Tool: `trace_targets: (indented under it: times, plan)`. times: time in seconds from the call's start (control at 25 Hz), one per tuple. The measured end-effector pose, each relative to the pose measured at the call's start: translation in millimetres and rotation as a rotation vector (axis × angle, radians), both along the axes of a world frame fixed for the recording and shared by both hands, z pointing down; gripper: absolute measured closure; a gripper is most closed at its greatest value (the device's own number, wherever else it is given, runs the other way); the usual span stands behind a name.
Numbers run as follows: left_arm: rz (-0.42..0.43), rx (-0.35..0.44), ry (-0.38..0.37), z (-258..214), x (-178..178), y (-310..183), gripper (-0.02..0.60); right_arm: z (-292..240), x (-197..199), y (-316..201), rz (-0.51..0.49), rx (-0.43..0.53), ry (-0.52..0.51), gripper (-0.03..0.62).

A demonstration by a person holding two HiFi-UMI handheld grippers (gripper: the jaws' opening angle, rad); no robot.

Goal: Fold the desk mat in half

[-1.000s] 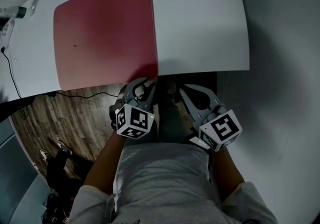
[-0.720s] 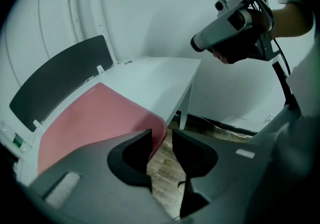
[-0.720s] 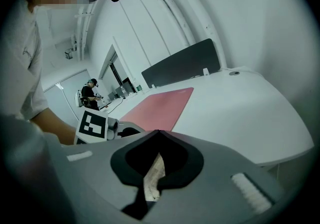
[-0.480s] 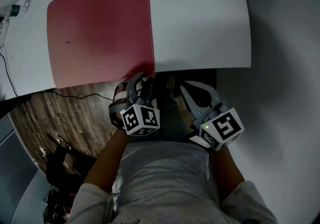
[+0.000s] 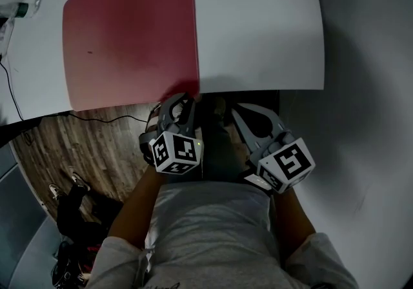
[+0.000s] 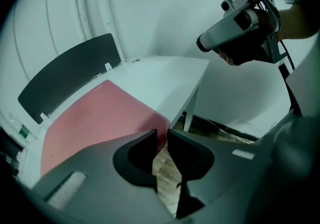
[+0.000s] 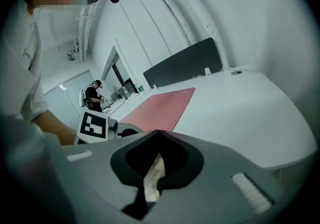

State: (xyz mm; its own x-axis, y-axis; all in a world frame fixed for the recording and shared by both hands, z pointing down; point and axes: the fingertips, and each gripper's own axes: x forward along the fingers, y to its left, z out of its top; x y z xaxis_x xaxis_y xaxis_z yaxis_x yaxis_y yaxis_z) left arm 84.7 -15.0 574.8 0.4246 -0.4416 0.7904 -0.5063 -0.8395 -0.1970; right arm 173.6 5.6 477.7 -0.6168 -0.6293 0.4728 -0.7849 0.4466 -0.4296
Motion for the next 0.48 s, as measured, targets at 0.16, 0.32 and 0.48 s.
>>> trace_targets:
  times: [0.16,0.32,0.48]
  plan:
    - [-0.024,-0.014,0.025,-3.2,0.0,0.8,0.541,-1.7,-1.6,-2.2,-0.012,0.005,-0.003,0.586]
    - [-0.045,-0.025,0.045,-7.1,-1.0,-0.9,0.545,-2.5,-1.1,-3.3,-0.025,0.008,-0.005,0.586]
    - [-0.06,-0.041,0.057,-9.2,-2.0,-0.3,0.546,-3.8,-0.6,-3.5,-0.035,0.013,-0.003,0.586]
